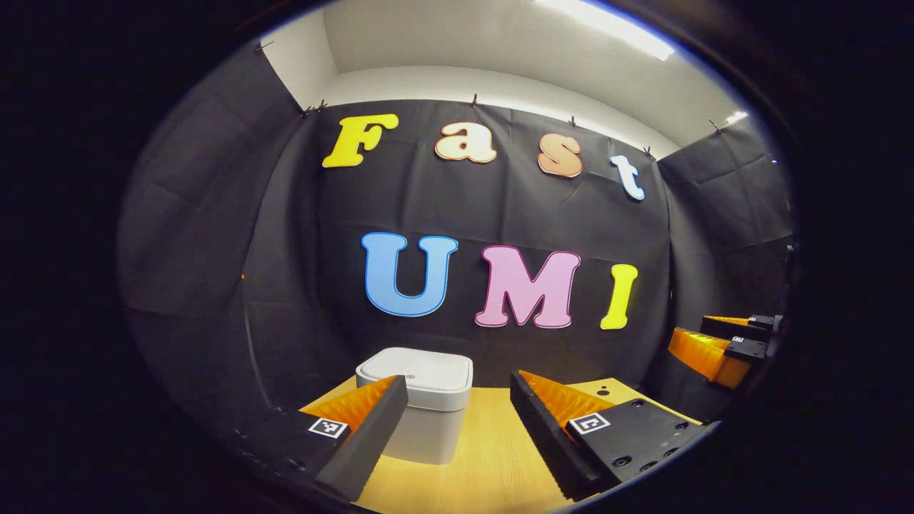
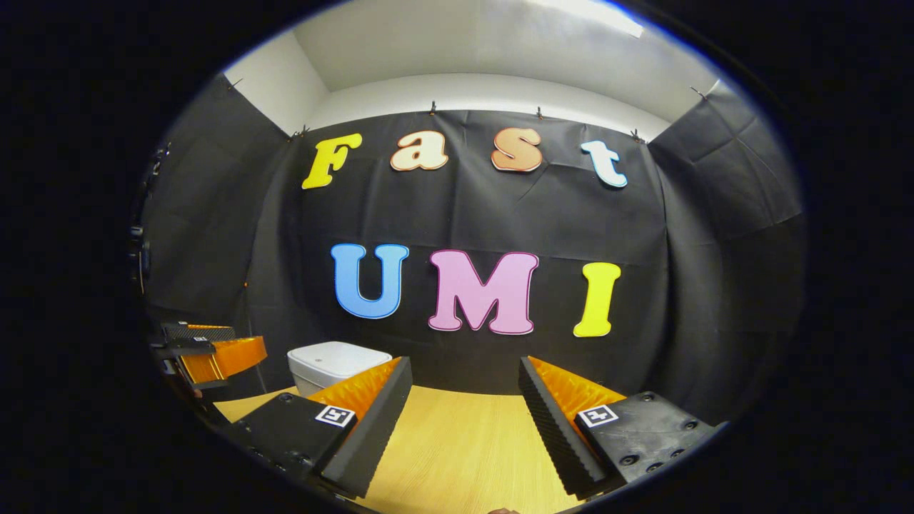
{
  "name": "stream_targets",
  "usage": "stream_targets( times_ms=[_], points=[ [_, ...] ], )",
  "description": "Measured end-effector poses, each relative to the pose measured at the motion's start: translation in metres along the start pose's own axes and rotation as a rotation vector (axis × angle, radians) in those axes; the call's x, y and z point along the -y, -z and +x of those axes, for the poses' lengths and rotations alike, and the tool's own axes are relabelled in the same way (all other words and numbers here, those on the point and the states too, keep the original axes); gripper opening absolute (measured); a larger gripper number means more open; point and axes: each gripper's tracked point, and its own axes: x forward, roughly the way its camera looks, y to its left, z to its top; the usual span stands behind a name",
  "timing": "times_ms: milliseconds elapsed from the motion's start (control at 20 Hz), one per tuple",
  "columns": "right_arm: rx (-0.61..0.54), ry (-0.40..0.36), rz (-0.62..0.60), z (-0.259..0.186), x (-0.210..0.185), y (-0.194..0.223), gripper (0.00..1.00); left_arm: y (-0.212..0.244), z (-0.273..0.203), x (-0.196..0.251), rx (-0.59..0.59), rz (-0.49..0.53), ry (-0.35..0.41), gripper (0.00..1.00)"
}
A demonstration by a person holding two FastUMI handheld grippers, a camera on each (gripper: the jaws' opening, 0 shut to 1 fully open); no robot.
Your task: Press the lid of the desktop garbage bin to open it, pick up the crumpled paper on the desktop and throw it into the bin, then pick up the pop can on the desktop and drop it into the bin, and finally close the garbage bin lid.
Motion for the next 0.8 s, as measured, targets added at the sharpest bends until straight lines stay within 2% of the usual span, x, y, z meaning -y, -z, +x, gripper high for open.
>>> stream_targets(
  times_ms=[350, 600, 800],
  points=[
    [-0.016, 0.031, 0.016, -0.004, 0.009, -0.002, 0.97, -0.018, 0.006, 0.017, 0.04, 0.047, 0.055, 0.95],
    [-0.001, 0.007, 0.03, -0.004, -0.006, -0.014, 0.97, -0.022, 0.007, 0.015, 0.051, 0.055, 0.077, 0.95],
    [-0.012, -0.028, -0.01, -0.007, -0.02, -0.008, 0.97, -0.015, 0.002, 0.014, 0.06, 0.071, 0.096, 0.95]
  ],
)
